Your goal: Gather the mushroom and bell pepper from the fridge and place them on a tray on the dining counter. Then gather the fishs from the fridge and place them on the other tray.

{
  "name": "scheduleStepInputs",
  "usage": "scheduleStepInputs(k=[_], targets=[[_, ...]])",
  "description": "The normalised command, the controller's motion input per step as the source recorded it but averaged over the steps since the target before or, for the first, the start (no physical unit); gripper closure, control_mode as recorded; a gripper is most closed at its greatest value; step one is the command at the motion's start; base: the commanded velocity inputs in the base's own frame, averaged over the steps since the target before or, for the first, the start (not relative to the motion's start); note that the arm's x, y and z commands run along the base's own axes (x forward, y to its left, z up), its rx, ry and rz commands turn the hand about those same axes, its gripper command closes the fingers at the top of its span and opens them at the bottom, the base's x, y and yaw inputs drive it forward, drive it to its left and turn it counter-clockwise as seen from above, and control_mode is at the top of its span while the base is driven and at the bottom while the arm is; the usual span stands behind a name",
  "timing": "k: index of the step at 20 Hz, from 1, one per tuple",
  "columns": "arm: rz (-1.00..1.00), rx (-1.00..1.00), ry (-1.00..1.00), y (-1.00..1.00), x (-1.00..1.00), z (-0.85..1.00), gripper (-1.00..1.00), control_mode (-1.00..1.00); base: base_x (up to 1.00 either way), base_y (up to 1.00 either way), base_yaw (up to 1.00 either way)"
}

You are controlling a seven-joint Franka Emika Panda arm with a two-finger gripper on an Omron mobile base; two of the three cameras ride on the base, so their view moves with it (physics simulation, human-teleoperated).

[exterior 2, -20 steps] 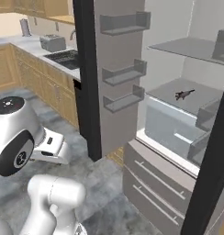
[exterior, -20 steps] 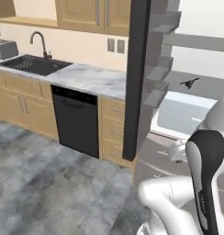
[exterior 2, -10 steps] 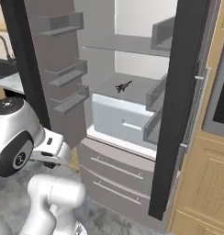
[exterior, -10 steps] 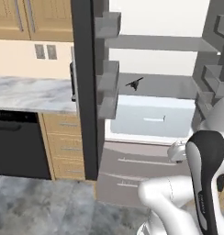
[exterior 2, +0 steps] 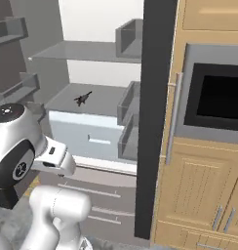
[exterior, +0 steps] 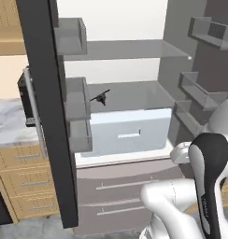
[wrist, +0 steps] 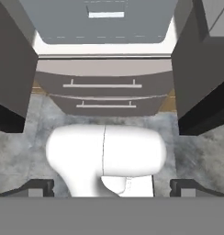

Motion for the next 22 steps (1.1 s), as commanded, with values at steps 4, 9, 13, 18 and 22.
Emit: scheduleStepInputs(k=[4, 9, 13, 18, 22], targets=[[0.0, 0.0, 0.0, 0.0, 0.0, 0.0, -1.0, 1.0, 0.51, 0.34, -0.35], [0.0, 0.0, 0.0, 0.0, 0.0, 0.0, -1.0, 1.0, 0.24, 0.41, -0.28], [0.0, 0.0, 0.0, 0.0, 0.0, 0.0, -1.0, 1.0, 0.11, 0.51, -0.17], [0.0, 0.0, 0.0, 0.0, 0.0, 0.0, -1.0, 1.0, 0.36, 0.26, 0.05], [0.0, 0.0, 0.0, 0.0, 0.0, 0.0, -1.0, 1.0, 0.72, -0.12, 0.19]])
